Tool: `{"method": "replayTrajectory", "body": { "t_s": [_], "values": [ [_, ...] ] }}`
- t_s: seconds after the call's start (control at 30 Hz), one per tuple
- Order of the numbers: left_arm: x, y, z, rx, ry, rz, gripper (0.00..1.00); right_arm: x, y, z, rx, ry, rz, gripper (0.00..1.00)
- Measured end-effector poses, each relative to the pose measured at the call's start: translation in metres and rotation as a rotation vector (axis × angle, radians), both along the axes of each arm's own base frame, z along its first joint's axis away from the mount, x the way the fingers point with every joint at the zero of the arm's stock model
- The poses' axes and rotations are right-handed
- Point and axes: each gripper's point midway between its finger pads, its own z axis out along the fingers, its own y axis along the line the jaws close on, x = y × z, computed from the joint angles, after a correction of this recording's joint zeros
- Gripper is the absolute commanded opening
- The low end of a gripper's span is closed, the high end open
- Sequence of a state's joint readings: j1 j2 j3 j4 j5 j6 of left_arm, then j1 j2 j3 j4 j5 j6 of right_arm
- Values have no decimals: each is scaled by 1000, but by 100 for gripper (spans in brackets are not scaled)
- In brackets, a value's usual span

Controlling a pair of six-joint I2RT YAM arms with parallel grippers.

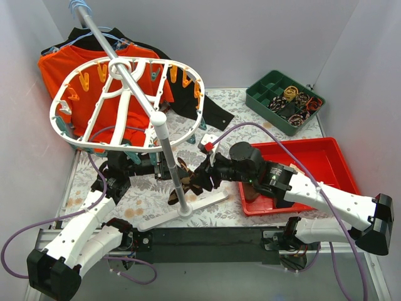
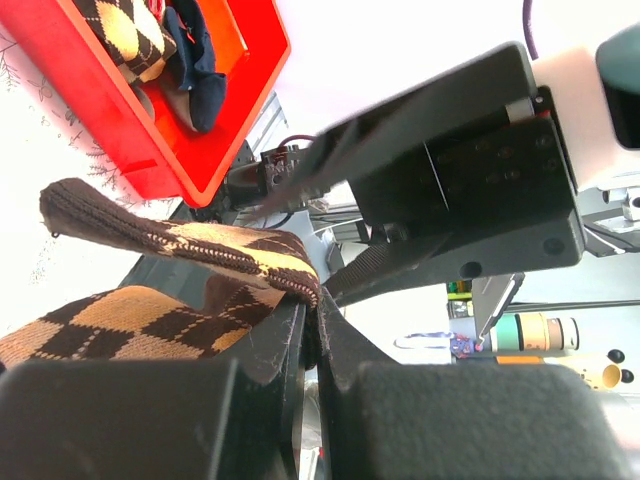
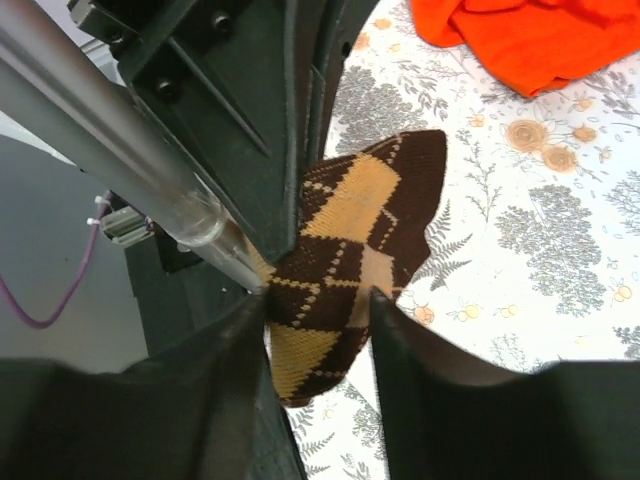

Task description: Remove the socks clipped to the hanger

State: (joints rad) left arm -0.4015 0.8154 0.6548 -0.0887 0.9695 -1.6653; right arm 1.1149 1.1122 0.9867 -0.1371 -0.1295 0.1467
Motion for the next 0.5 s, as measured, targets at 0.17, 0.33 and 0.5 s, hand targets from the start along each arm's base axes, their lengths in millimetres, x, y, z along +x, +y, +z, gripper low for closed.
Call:
{"method": "replayTrajectory", "body": {
  "t_s": [0.17, 0.33, 0.5],
  "values": [
    [0, 0, 0, -1, 0, 0, 0, -2, 6, -8, -19, 16, 26, 26],
    [0, 0, -1, -1, 1, -1, 0, -4, 8, -12, -25, 33, 35, 1],
    [0, 0, -2, -1, 10, -2, 9, -5, 7, -16, -18, 40, 32, 1]
  ]
}}
